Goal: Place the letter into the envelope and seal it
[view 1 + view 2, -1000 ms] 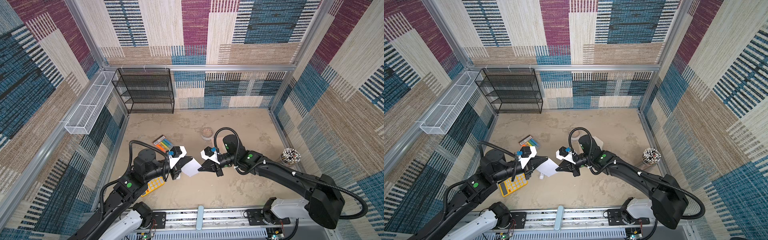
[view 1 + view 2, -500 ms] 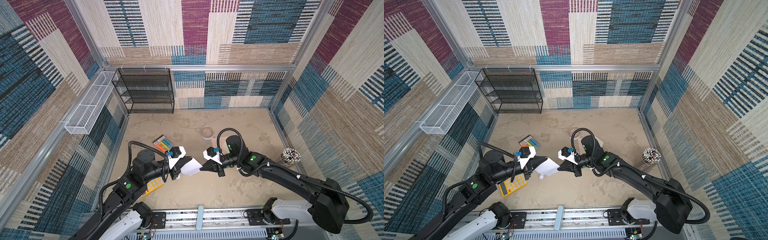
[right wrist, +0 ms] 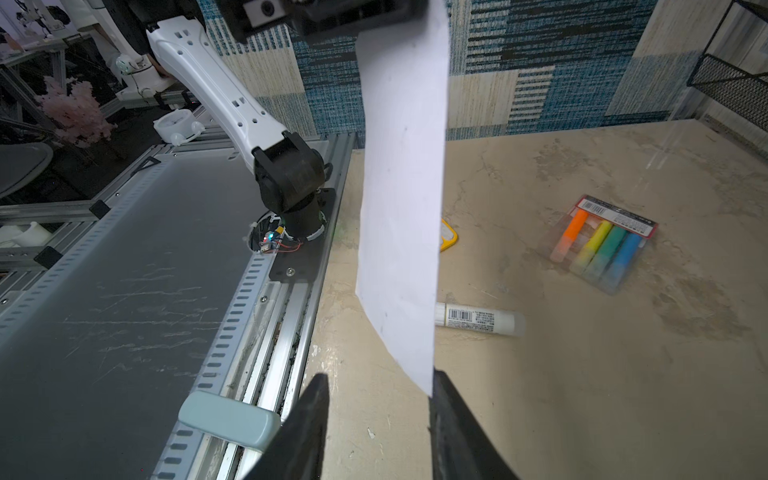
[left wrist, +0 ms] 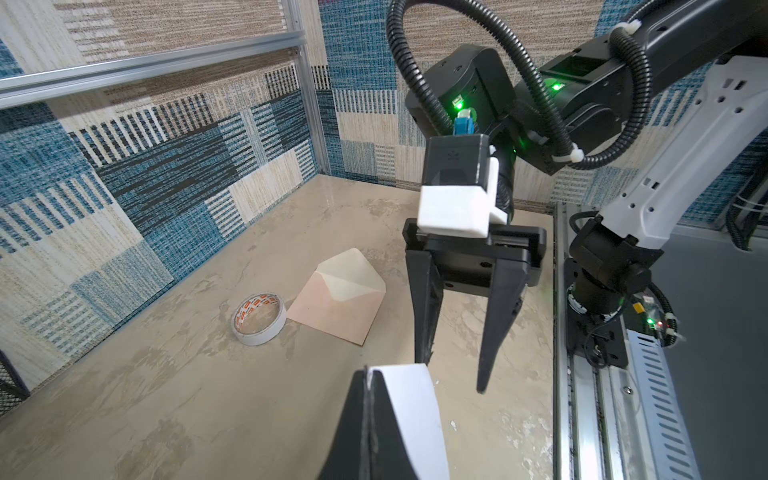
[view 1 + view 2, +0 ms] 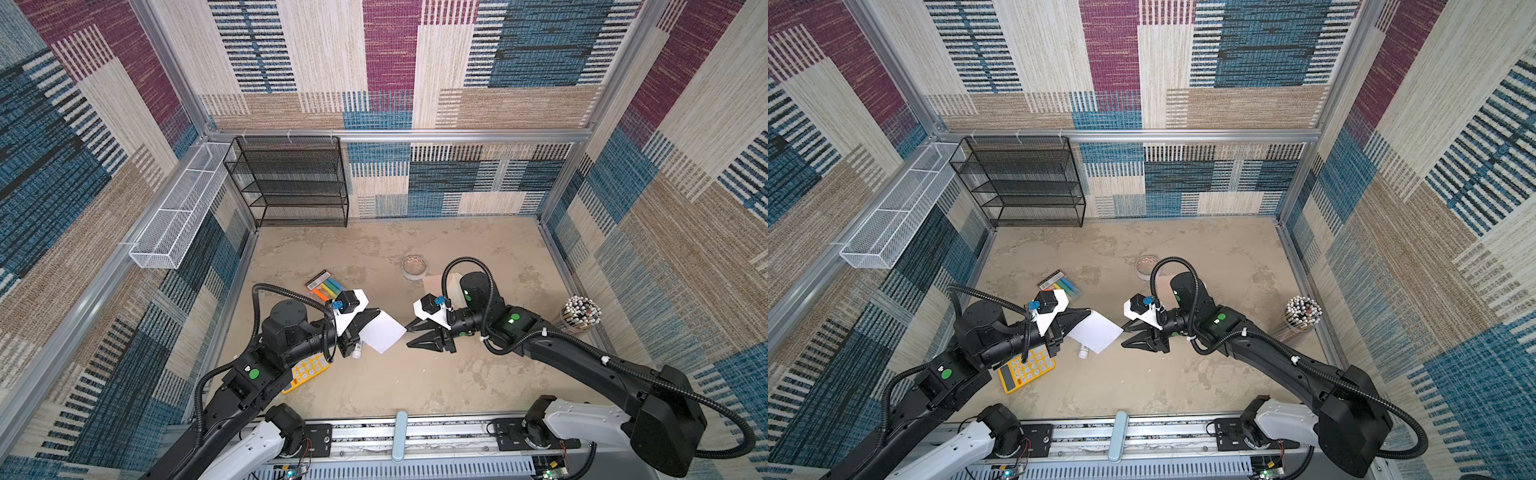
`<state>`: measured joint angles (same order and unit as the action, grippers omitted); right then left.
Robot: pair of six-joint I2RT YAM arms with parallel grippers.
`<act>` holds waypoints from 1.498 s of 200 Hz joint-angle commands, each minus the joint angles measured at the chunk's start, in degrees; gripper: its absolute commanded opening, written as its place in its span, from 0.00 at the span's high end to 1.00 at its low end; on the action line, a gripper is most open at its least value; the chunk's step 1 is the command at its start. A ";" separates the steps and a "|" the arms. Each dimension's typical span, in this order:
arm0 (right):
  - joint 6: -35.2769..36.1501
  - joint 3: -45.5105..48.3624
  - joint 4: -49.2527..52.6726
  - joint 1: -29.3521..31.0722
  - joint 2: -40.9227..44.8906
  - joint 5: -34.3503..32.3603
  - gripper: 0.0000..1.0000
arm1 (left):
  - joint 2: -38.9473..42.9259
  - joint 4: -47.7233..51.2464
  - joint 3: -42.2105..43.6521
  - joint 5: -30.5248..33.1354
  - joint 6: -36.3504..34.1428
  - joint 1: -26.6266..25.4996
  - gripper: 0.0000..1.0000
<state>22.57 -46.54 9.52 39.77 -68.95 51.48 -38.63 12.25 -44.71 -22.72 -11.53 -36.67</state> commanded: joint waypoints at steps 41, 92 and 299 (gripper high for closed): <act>0.28 0.01 -1.20 -0.37 -0.41 1.32 0.59 | -1.34 -1.87 -1.15 0.27 0.41 0.02 1.00; 0.13 -0.38 -2.36 -1.09 -0.93 -2.82 0.51 | -0.71 -0.85 -1.88 -0.72 0.81 -0.05 1.00; -28.12 17.30 -36.78 -1.70 9.04 -33.87 0.45 | -23.73 -10.23 -1.47 47.03 52.69 0.45 1.00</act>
<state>-2.74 -30.33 -24.58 38.02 -62.15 20.78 -58.94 8.32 -46.81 18.61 28.77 -36.49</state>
